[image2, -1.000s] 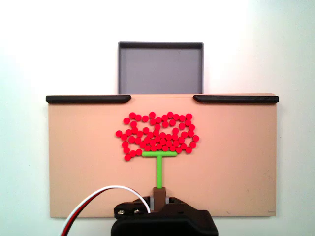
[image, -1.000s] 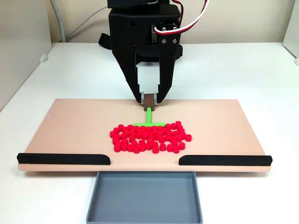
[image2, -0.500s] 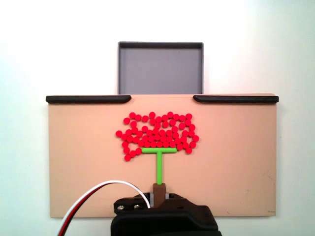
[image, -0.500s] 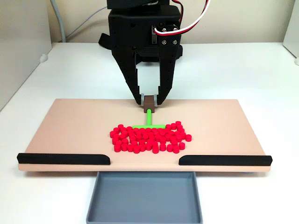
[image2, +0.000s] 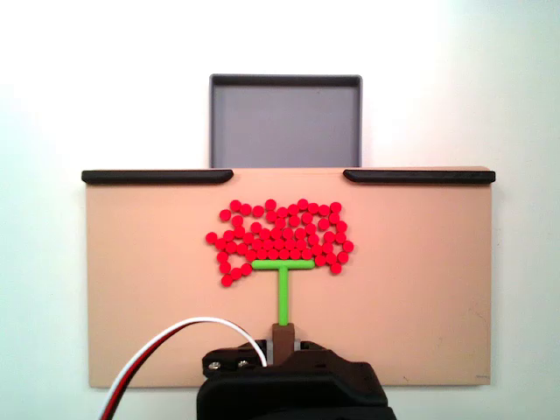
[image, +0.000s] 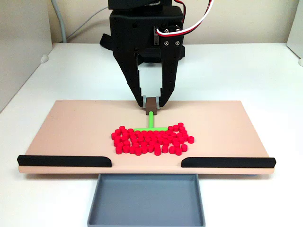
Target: Gather the bottom side granules
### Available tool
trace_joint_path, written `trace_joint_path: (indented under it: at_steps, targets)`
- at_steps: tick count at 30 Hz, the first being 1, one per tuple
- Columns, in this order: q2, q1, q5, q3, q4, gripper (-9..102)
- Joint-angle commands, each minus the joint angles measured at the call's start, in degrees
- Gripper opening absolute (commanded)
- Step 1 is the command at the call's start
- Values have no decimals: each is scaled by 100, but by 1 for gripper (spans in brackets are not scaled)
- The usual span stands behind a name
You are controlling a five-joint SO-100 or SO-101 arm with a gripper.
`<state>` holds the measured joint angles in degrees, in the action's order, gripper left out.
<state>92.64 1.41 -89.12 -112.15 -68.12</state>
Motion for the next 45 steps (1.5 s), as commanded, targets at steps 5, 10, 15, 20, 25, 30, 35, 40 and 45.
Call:
trace_joint_path:
  at_steps: [5, 10, 15, 20, 25, 30, 35, 40, 45]
  targets:
    - [475, -35, 167, 0, -53, 0]
    - [967, 18, 62, 44, -149, 0]
    - [1617, 97, -44, 44, -448, 0]
    - [2039, 62, -18, 44, -870, 0]
    - [2074, -44, 141, -35, -1020, 0]
    - [2039, -44, 211, -44, -1169, 0]
    - [1837, -114, 431, -53, -1169, 0]
    - [1828, -114, 439, -62, -1239, 0]
    - [1846, -53, 404, -62, -1283, 0]
